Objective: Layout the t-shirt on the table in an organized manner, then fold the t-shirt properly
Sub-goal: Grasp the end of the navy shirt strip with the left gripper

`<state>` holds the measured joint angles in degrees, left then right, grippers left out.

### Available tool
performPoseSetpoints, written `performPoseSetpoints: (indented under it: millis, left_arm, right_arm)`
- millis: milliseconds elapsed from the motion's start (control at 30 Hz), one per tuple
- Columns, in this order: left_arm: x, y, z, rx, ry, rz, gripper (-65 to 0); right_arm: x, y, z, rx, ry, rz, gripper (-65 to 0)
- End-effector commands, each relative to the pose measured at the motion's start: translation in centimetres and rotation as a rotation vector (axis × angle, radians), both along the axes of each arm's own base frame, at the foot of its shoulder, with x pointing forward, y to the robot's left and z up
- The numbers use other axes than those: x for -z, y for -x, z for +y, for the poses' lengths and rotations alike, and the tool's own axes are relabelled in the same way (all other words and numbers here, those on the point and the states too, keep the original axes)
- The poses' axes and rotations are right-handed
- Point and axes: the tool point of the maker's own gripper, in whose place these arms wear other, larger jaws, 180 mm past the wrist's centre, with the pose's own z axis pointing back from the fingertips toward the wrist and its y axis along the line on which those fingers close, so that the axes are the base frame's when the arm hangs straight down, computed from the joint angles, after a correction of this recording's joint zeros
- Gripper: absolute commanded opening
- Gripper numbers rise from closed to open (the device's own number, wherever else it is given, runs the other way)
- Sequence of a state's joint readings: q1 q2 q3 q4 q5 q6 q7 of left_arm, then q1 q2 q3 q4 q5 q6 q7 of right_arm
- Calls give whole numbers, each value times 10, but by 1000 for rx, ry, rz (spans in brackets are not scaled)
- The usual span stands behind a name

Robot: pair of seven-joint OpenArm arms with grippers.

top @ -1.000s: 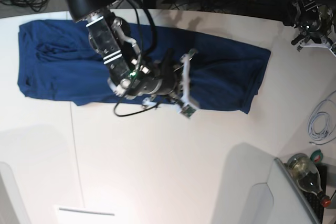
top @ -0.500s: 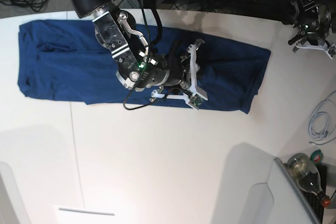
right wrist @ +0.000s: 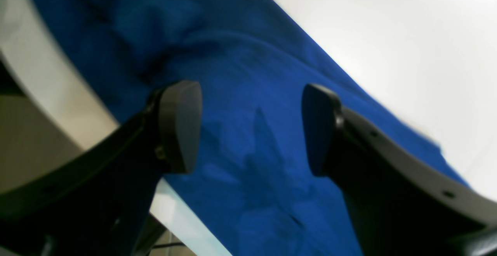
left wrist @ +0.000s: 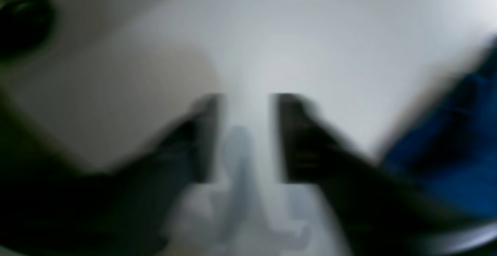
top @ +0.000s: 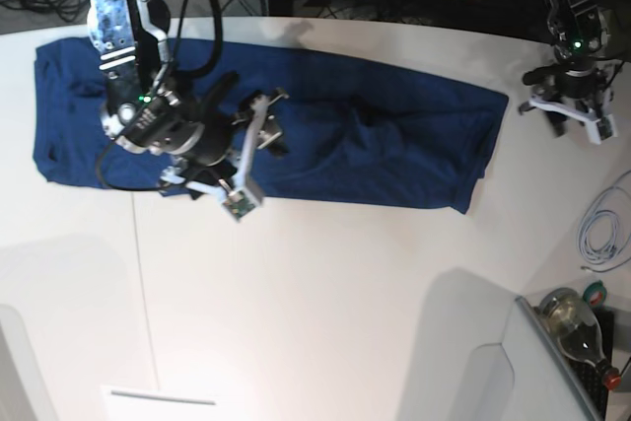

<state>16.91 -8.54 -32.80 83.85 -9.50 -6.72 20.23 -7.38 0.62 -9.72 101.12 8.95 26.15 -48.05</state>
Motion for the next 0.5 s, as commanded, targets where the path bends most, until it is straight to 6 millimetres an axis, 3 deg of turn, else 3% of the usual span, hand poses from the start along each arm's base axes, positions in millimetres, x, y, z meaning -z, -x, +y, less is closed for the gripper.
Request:
performPoseSetpoints:
  millis: [0,67,133,333,467]
  left_arm:
    - [-10,-10,-5,42,-3,-41,-244]
    - [-4,-16,-27,133,49,-44,-91]
    - [4,-18,-47,210,101,-38,-16]
    - [32,-28,-62,220,200,-14,-12]
    - [30,-41,-65,200,249,-56,-12]
  right_arm:
    - [-10,-8,0,14,-31,-37,-275]
    - [-8,-9,-10,39,-26,-32,-275]
    - [-6,-7,-15,56,-23,-25,-275]
    - [-5,-6,-15,56,-23,-20,-275]
    - [-5,-6,-14,54,-25,-20,-275]
